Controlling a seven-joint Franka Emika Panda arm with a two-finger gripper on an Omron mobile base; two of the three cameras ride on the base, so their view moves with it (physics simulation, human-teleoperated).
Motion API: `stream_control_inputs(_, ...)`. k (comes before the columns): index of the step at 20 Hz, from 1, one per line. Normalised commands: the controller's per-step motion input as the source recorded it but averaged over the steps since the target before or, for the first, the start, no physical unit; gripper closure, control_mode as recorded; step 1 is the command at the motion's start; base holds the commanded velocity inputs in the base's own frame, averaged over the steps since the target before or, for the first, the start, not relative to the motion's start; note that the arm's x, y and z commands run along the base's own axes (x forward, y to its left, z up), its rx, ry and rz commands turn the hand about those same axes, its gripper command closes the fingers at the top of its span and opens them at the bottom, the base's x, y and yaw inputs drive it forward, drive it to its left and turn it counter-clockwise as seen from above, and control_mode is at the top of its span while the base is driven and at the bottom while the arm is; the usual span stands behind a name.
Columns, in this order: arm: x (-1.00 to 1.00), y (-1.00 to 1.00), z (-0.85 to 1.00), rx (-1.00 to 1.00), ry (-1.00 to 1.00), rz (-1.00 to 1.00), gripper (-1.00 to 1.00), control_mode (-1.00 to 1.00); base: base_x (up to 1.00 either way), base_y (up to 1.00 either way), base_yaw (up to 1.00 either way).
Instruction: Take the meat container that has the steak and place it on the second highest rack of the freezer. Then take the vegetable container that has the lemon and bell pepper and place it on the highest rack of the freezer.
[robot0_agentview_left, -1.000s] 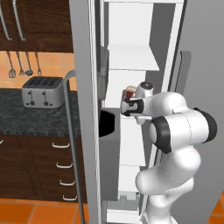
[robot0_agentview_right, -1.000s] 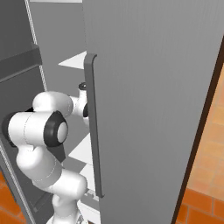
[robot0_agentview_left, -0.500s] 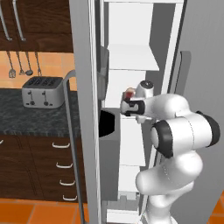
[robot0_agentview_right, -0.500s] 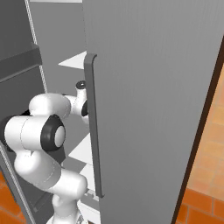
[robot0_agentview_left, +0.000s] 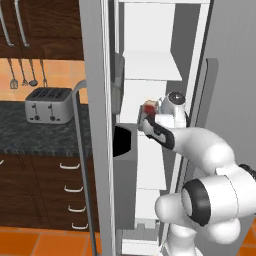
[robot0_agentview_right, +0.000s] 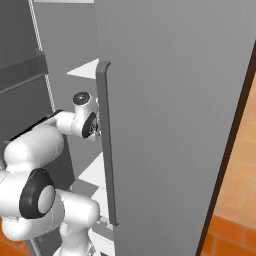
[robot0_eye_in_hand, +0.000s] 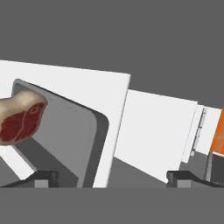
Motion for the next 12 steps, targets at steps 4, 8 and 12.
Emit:
stream_control_inputs(4, -0.82, 0.01, 0.93, 0.0, 0.0, 0.06, -1.0, -1.0, 0.0, 0.0, 0.0)
stream_control_inputs(8, -1.0, 0.01, 0.44, 0.0, 0.0, 0.15, -1.0, -1.0, 0.0, 0.0, 0.0)
stream_control_inputs(12, -1.0, 0.0, 0.26, 0.0, 0.02, 0.29, -1.0, -1.0, 0.0, 0.0, 0.0)
